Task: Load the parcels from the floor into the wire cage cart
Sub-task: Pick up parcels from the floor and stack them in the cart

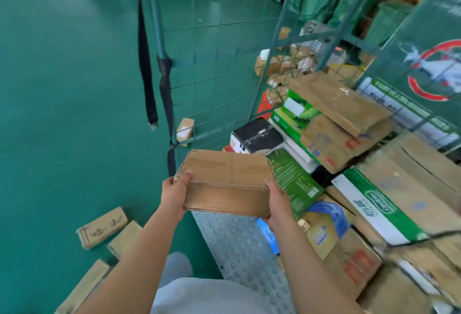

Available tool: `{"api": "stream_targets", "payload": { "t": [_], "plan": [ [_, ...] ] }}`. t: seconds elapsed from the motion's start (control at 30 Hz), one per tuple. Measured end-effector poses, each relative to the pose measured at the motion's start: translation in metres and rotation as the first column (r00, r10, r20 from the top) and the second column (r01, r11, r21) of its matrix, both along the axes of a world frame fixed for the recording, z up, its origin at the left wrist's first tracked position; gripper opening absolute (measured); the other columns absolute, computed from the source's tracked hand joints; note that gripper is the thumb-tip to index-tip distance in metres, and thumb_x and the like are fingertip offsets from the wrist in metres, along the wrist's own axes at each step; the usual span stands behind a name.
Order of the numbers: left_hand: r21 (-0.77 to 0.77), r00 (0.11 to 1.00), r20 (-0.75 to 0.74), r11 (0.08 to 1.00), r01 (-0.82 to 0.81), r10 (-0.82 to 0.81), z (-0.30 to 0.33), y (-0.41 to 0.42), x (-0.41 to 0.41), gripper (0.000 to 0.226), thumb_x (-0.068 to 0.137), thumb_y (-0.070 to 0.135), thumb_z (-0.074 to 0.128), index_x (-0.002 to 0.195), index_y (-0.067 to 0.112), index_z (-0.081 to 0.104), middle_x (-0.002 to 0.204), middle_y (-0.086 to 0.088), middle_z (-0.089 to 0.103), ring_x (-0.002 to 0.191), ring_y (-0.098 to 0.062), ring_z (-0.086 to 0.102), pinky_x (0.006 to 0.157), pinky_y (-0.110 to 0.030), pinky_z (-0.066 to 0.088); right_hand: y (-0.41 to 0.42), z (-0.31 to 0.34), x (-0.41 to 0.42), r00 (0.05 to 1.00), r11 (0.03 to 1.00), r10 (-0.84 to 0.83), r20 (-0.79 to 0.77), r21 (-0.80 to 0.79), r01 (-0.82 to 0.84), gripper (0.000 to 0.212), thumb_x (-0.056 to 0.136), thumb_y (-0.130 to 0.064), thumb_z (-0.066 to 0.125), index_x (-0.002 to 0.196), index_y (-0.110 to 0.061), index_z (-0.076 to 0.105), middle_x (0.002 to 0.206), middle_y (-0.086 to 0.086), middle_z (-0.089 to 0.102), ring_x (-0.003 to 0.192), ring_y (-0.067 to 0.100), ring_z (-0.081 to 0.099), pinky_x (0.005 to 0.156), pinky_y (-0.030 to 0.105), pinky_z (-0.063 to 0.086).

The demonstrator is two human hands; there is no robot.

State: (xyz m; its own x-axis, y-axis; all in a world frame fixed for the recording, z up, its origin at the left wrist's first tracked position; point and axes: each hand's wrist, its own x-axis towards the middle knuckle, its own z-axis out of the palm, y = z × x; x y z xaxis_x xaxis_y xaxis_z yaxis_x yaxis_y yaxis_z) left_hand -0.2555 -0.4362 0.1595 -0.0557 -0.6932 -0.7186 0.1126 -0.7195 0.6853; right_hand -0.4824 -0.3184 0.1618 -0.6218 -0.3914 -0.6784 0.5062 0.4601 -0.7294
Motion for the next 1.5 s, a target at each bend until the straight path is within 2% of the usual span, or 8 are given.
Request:
{"api": "stream_targets", "payload": {
  "t": [0.33,0.53,0.7,0.9,1.03,1.27,1.4,1.5],
  "plan": [
    [0.06,0.964,0.03,0.963,0.263,-0.265,-0.027,-0.124,-0.092,0.068,0.092,0.035,0.075,0.147,0.02,0.037,0.106,-0.002,0.056,0.091,-0.025,0.062,0.074,-0.041,0.057,-0.068,-0.015,-0.05,0.963,0.963,-0.268,0.017,0.039,0.268,0.062,0.087,-0.051,0.068,0.134,-0.017,0.046,0.113,0.007,0.059,0.097,0.025,0.061,0.077,0.041,0.052],
    [0.065,0.901,0.018,0.9,0.431,-0.433,-0.028,-0.213,-0.153,0.074,0.088,0.04,0.076,0.148,0.025,0.036,0.126,-0.01,0.058,0.098,-0.029,0.064,0.08,-0.045,0.057,-0.121,-0.011,-0.075,0.898,0.897,-0.441,-0.002,0.045,0.44,0.074,0.076,-0.061,0.072,0.132,-0.017,0.051,0.117,0.009,0.063,0.103,0.031,0.066,0.093,0.056,0.057],
    [0.05,0.827,0.004,0.826,0.561,-0.562,-0.031,-0.234,-0.196,0.057,0.095,0.035,0.069,0.142,0.026,0.038,0.122,-0.004,0.054,0.098,-0.022,0.059,0.091,-0.045,0.053,-0.127,-0.01,-0.077,0.812,0.81,-0.584,-0.005,0.071,0.582,0.049,0.087,-0.051,0.067,0.124,-0.023,0.052,0.117,0.005,0.061,0.101,0.026,0.062,0.082,0.044,0.053],
    [0.063,0.697,0.046,0.698,0.713,-0.716,-0.054,-0.22,-0.241,0.061,0.087,0.042,0.074,0.137,0.027,0.042,0.126,-0.001,0.058,0.111,-0.026,0.059,0.097,-0.047,0.05,-0.099,-0.023,-0.081,0.717,0.716,-0.694,0.067,0.174,0.676,0.071,0.075,-0.055,0.071,0.135,-0.027,0.046,0.121,0.002,0.054,0.106,0.029,0.055,0.085,0.047,0.049],
    [0.06,0.598,0.085,0.603,0.796,-0.797,-0.068,-0.204,-0.267,0.045,0.094,0.035,0.071,0.132,0.031,0.046,0.119,0.002,0.061,0.103,-0.022,0.059,0.084,-0.042,0.05,-0.073,-0.043,-0.093,0.725,0.706,-0.688,0.031,0.258,0.659,0.064,0.082,-0.051,0.07,0.136,-0.024,0.048,0.129,0.004,0.051,0.114,0.032,0.051,0.098,0.054,0.048],
    [0.038,0.37,0.332,0.404,0.914,-0.867,-0.099,-0.192,-0.319,0.052,0.095,0.037,0.07,0.142,0.024,0.053,0.137,-0.005,0.058,0.121,-0.028,0.058,0.103,-0.047,0.049,-0.041,-0.087,-0.136,0.832,0.758,-0.551,-0.068,0.377,0.533,0.038,0.08,-0.051,0.065,0.113,-0.034,0.06,0.127,0.007,0.057,0.107,0.03,0.055,0.09,0.043,0.048],
    [0.067,0.342,0.41,0.402,0.913,-0.846,-0.127,-0.19,-0.362,0.057,0.097,0.031,0.068,0.15,0.02,0.05,0.143,-0.009,0.058,0.126,-0.03,0.059,0.107,-0.046,0.048,-0.042,-0.118,-0.185,0.877,0.763,-0.47,-0.103,0.451,0.462,0.058,0.089,-0.053,0.06,0.141,-0.028,0.056,0.129,0.013,0.056,0.114,0.036,0.055,0.096,0.043,0.048],
    [0.128,0.326,0.45,0.421,0.898,-0.832,-0.155,-0.19,-0.391,0.063,0.095,0.034,0.067,0.153,0.024,0.046,0.141,-0.013,0.057,0.123,-0.034,0.061,0.104,-0.046,0.052,-0.038,-0.153,-0.219,0.933,0.779,-0.344,-0.109,0.522,0.348,0.054,0.087,-0.06,0.049,0.132,-0.032,0.059,0.115,0.01,0.065,0.11,0.036,0.058,0.097,0.044,0.047]
  ]
}}
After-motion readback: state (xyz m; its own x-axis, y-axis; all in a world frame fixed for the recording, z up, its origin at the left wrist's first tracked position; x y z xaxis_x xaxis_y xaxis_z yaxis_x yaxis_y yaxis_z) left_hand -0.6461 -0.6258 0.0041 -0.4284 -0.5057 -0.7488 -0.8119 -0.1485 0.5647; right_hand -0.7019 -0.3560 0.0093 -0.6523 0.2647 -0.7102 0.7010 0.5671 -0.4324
